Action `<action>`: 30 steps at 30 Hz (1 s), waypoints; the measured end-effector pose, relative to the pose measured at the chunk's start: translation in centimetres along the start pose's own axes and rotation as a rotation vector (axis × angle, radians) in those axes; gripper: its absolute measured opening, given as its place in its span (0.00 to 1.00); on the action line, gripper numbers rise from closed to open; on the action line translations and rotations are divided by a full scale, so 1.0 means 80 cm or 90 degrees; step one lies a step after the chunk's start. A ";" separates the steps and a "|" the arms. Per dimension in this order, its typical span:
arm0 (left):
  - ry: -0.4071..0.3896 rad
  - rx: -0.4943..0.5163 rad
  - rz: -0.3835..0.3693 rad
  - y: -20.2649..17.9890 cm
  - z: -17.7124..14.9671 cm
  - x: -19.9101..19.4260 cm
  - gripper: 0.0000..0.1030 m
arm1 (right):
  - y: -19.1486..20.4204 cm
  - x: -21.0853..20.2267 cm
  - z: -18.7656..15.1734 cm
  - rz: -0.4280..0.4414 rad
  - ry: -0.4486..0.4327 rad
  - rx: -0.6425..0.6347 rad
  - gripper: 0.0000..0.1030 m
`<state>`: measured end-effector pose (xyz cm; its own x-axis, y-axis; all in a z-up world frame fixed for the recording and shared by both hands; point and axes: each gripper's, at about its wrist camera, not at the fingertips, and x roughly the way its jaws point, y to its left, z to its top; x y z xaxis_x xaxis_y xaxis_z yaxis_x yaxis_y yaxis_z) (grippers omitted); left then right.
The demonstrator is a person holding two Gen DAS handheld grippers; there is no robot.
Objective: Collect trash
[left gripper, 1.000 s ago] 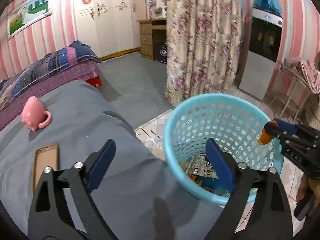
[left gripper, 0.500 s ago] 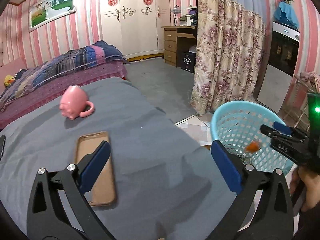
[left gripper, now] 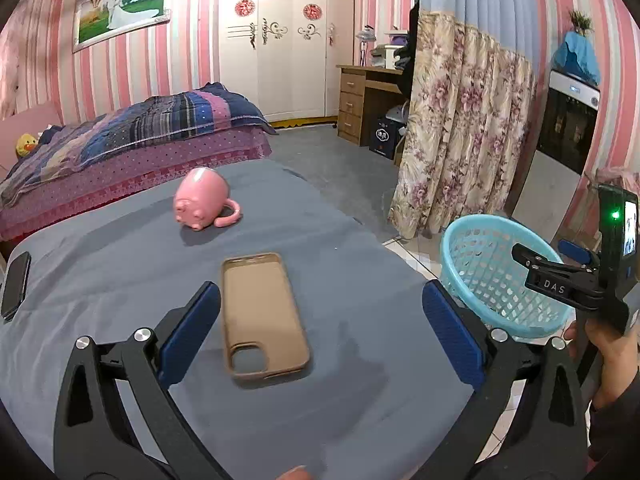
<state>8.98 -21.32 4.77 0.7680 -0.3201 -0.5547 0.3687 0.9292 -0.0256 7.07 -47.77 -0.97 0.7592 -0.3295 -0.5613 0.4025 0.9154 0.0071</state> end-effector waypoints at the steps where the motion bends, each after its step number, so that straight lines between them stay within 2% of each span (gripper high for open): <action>1: -0.004 -0.004 0.003 0.007 -0.001 -0.006 0.95 | 0.002 -0.005 0.002 0.001 -0.003 0.001 0.96; 13: -0.022 -0.055 0.025 0.098 -0.023 -0.056 0.95 | 0.078 -0.084 0.003 0.041 -0.058 -0.001 0.96; 19: -0.029 -0.065 0.068 0.138 -0.048 -0.072 0.95 | 0.130 -0.119 -0.003 0.077 -0.084 -0.012 0.96; 25: -0.018 -0.084 0.075 0.162 -0.069 -0.082 0.95 | 0.173 -0.149 -0.011 0.118 -0.099 -0.016 0.96; 30: -0.021 -0.063 0.092 0.164 -0.077 -0.097 0.95 | 0.204 -0.171 -0.025 0.148 -0.097 -0.011 0.96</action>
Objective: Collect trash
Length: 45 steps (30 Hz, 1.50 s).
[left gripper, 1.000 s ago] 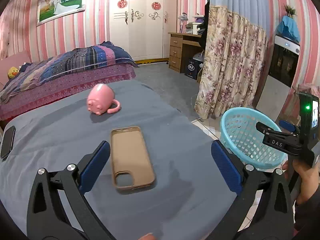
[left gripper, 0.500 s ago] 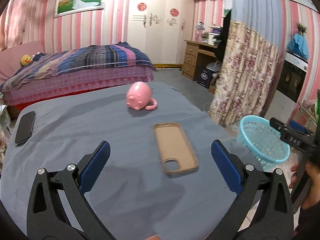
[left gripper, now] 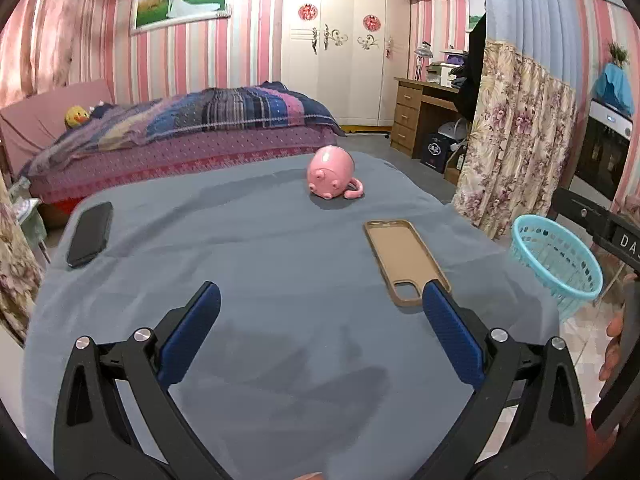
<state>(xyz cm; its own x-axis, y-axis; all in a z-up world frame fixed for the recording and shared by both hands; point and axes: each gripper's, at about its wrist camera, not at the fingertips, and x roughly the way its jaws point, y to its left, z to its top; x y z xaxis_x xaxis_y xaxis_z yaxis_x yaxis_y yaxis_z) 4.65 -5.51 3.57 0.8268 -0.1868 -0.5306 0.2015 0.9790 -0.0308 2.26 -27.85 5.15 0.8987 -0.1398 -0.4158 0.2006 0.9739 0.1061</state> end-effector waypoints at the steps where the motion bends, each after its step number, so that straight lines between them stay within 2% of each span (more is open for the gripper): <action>1: -0.003 -0.002 0.001 0.002 -0.002 -0.005 0.95 | 0.007 -0.003 -0.003 0.005 0.001 -0.004 0.96; 10: 0.018 -0.017 0.011 0.013 -0.019 -0.010 0.95 | 0.058 -0.031 -0.038 0.025 -0.001 -0.057 0.96; 17: 0.008 -0.011 0.027 0.017 -0.030 -0.018 0.95 | 0.080 -0.048 -0.066 0.028 0.000 -0.102 0.96; 22: 0.016 -0.031 0.034 0.035 -0.033 -0.016 0.95 | 0.077 -0.059 -0.066 0.016 -0.017 -0.099 0.96; 27: 0.029 -0.055 0.041 0.051 -0.034 -0.009 0.95 | 0.068 -0.051 -0.066 0.011 -0.001 -0.089 0.96; 35: 0.024 -0.041 0.034 0.044 -0.035 -0.011 0.95 | 0.059 -0.040 -0.068 -0.009 0.018 -0.074 0.96; 45: 0.019 -0.034 0.015 0.035 -0.036 -0.015 0.95 | 0.060 -0.039 -0.072 -0.019 0.010 -0.077 0.96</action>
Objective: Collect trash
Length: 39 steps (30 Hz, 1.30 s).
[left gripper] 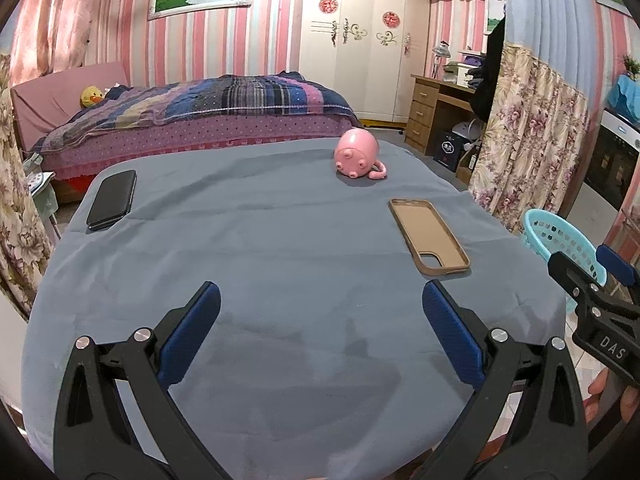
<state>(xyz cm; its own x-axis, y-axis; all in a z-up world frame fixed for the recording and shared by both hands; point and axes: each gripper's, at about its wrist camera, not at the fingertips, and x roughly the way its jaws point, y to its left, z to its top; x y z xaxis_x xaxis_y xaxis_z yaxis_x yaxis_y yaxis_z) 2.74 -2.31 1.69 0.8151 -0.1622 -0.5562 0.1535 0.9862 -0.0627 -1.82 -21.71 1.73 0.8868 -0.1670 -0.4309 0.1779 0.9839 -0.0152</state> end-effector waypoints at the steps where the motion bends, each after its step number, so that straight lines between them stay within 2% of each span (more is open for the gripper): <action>1: -0.001 0.003 0.000 -0.001 0.000 0.000 0.95 | 0.000 0.000 0.000 -0.001 -0.001 0.000 0.96; 8: 0.000 0.001 -0.025 -0.003 0.001 -0.001 0.95 | 0.000 0.000 0.000 -0.001 -0.002 -0.002 0.96; 21: -0.007 0.027 -0.001 -0.013 -0.001 -0.001 0.95 | 0.002 -0.001 0.004 -0.001 -0.017 -0.012 0.96; 39: -0.013 0.022 -0.001 -0.008 0.002 -0.003 0.95 | 0.004 0.003 0.003 0.001 -0.013 -0.013 0.96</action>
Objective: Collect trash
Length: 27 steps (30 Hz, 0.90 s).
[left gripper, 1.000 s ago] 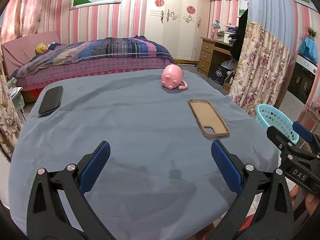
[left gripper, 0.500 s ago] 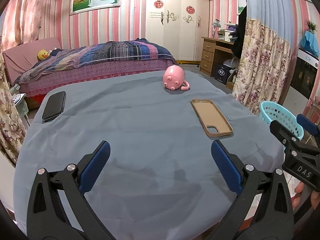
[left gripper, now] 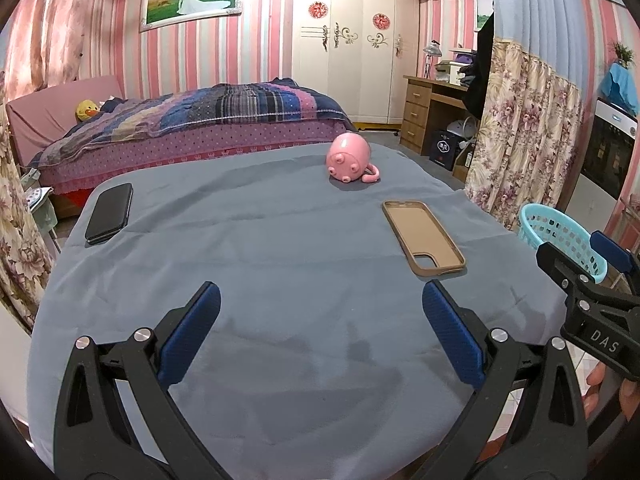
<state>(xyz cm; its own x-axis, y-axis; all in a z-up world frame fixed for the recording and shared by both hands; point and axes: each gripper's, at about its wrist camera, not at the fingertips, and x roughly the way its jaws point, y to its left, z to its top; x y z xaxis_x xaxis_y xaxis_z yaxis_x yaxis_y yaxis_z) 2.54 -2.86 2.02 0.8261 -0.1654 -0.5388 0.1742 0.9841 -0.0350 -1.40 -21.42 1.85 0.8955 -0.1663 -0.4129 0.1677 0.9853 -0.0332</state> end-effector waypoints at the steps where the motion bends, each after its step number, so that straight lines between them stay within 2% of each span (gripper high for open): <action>1: 0.000 -0.001 -0.001 0.000 0.000 0.000 0.95 | 0.000 0.000 0.000 0.000 0.000 0.000 0.96; 27: -0.001 0.005 0.000 0.000 -0.003 0.000 0.95 | -0.001 0.003 0.001 0.001 0.002 0.008 0.96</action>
<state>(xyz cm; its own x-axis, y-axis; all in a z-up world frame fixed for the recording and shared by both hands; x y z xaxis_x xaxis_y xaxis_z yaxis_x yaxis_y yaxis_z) 2.40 -2.86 1.84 0.8265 -0.1657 -0.5380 0.1786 0.9835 -0.0286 -1.20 -21.56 1.85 0.8942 -0.1649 -0.4162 0.1715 0.9849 -0.0219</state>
